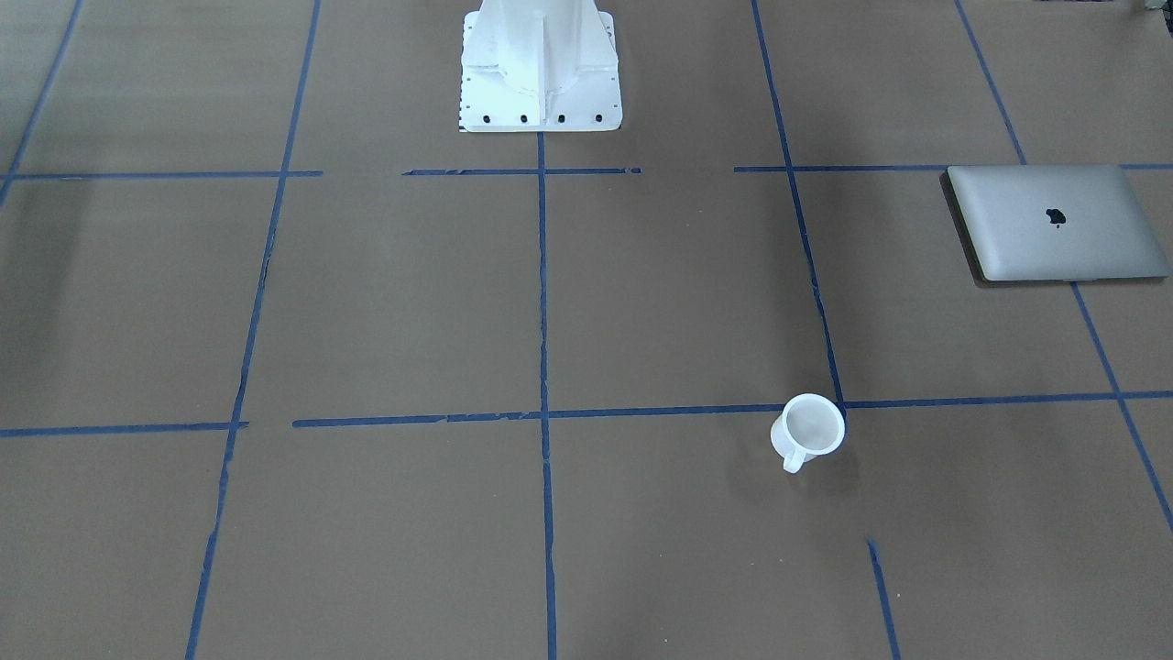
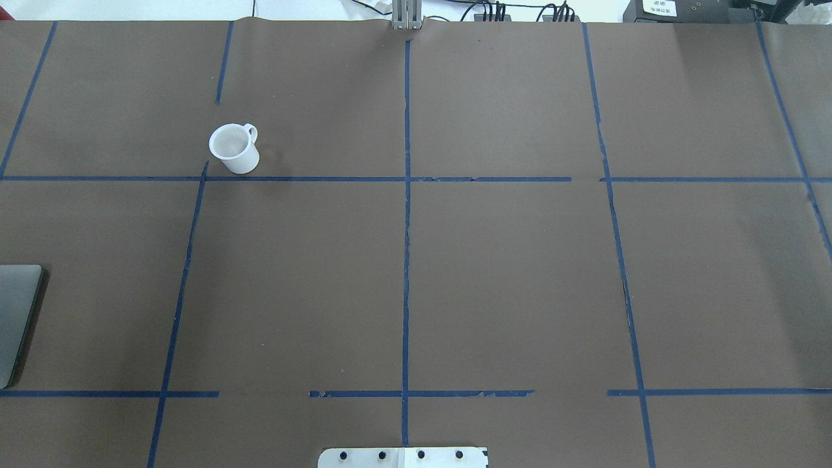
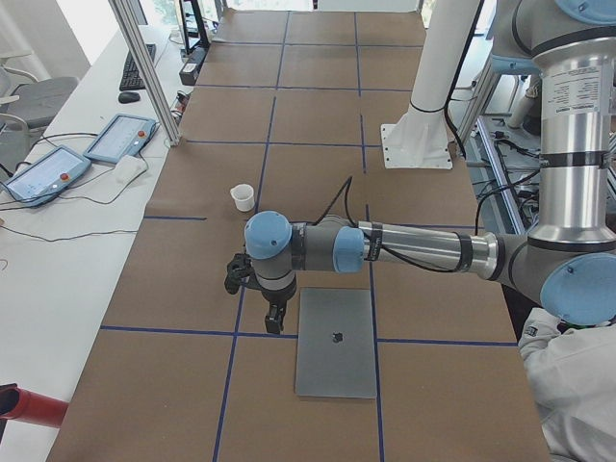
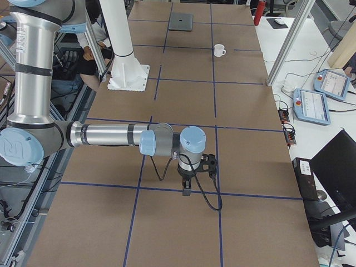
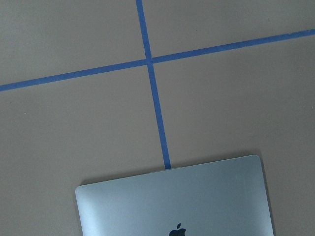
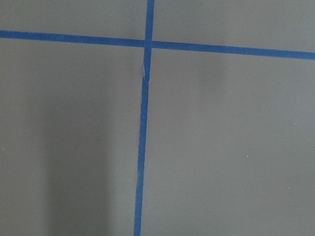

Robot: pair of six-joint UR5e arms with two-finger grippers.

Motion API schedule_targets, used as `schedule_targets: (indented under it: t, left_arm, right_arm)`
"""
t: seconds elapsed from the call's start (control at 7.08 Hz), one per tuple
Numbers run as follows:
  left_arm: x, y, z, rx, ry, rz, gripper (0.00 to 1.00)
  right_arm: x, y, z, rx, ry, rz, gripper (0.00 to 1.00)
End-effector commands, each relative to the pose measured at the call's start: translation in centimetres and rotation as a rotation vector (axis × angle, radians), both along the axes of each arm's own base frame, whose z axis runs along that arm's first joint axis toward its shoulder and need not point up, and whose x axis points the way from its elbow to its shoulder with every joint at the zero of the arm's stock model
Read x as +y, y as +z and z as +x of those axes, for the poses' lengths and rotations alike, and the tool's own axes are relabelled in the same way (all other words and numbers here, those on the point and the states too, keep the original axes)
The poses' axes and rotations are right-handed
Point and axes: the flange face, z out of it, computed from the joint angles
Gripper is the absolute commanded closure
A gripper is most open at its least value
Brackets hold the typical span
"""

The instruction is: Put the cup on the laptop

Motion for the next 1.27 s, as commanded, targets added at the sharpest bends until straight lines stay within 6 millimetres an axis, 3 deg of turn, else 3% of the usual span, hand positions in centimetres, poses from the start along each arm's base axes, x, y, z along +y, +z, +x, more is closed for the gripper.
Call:
schedule_targets:
  t: [0.0, 0.14, 0.28, 0.42, 0.56, 0.71, 0.85, 0.99, 1.13]
  left_arm:
    - [-1.2, -1.2, 0.3, 0.029, 0.0, 0.009, 0.0]
    - [-2.2, -1.3, 0.7, 0.039, 0.004, 0.005, 0.0]
    - [-2.1, 1.4, 0.7, 0.044, 0.006, -0.036, 0.0]
    - [-2.6, -0.4, 0.8, 0.049, -0.001, 0.022, 0.0]
    - [-3.8, -3.0, 3.6, 0.071, 0.026, 0.145, 0.0]
    - [-6.3, -5.6, 5.6, 0.099, -0.054, 0.125, 0.0]
    - [-10.2, -9.0, 9.4, 0.112, -0.024, 0.142, 0.01]
    - [-14.3, -11.0, 13.2, 0.122, 0.004, 0.135, 0.01]
    - [-20.4, -14.4, 17.6, 0.132, -0.025, 0.073, 0.01]
  right_arm:
    - [0.0, 0.0, 0.0, 0.0, 0.0, 0.001, 0.0]
    - [-0.1, -0.1, 0.0, 0.0, 0.0, 0.001, 0.0]
    - [0.0, 0.0, 0.0, 0.0, 0.0, -0.001, 0.0]
    - [0.0, 0.0, 0.0, 0.0, 0.0, 0.001, 0.0]
    - [0.0, 0.0, 0.0, 0.0, 0.0, 0.001, 0.0]
    - [0.0, 0.0, 0.0, 0.0, 0.0, 0.001, 0.0]
    - [0.0, 0.0, 0.0, 0.0, 0.0, 0.001, 0.0]
    - [-0.1, -0.1, 0.0, 0.0, 0.0, 0.002, 0.0]
    - [0.0, 0.0, 0.0, 0.0, 0.0, 0.001, 0.0]
